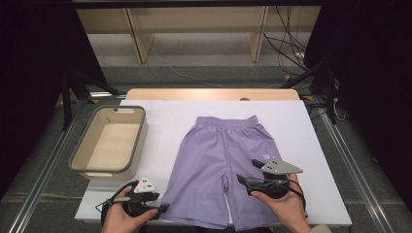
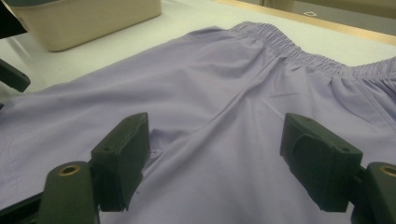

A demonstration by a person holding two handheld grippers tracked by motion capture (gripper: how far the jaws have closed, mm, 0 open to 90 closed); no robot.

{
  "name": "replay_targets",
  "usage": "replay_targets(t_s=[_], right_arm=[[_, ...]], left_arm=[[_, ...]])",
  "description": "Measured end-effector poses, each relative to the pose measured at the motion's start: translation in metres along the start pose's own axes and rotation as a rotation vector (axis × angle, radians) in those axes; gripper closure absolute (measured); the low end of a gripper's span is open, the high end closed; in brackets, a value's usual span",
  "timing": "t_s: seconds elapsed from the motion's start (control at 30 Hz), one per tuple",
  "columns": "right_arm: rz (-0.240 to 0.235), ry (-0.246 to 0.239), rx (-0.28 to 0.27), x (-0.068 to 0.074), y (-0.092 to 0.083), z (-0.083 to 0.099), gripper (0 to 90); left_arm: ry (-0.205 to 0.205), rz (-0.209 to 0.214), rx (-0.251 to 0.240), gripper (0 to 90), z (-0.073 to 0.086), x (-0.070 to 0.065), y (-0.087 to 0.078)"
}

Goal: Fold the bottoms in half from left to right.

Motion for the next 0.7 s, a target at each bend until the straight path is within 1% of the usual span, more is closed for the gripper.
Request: replay_targets(t_s=[0.17,0.23,0.33,0.37,0.43,0.5,0.6,0.7], right_arm=[[-0.002,-0.002,-0.001,0.0,-0.001,0.0,25.1],[0.0,-0.004,-0.002,0.001,-0.001,0.0,25.2],[0.0,-0.007,-0.006,0.001,-0.001,-0.001,25.1],[-0.001,-0.008,-0.005,0.001,-0.001,-0.001,25.1],[0.0,-0.007,-0.004,0.001,-0.001,0.0,25.2],[0.001,-0.006,-0.002,0.002,-0.001,0.0,25.2],[0.0,-0.008,-0.002,0.002,0.0,0.0,25.2],[-0.003,-0.012,0.001,0.002,0.0,0.0,25.3]], left_arm=[[0.017,0.0,0.032,51.2,0.001,-0.001,0.003],[0.031,-0.007,0.035,51.7,0.001,-0.003,0.003],[0.073,-0.03,0.042,54.6,0.0,-0.006,0.005],[0.08,-0.035,0.041,55.7,0.0,-0.008,0.006],[0.088,-0.028,0.039,60.2,0.0,-0.012,0.007],[0.107,-0.018,0.04,66.1,-0.001,-0.014,0.008],[0.105,-0.01,0.036,73.3,-0.002,-0.015,0.009],[0.107,-0.01,0.026,79.5,-0.002,-0.015,0.01]])
Point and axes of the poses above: each handheld gripper's, and its own axes: y roughly forward along the jaws, z roughly out of its underside, x roughly to its left, the point moved 1 cm from there along y, roughly forward along the jaws, and after that the axes turned 12 degrees about -x, right-handed, at the moved point
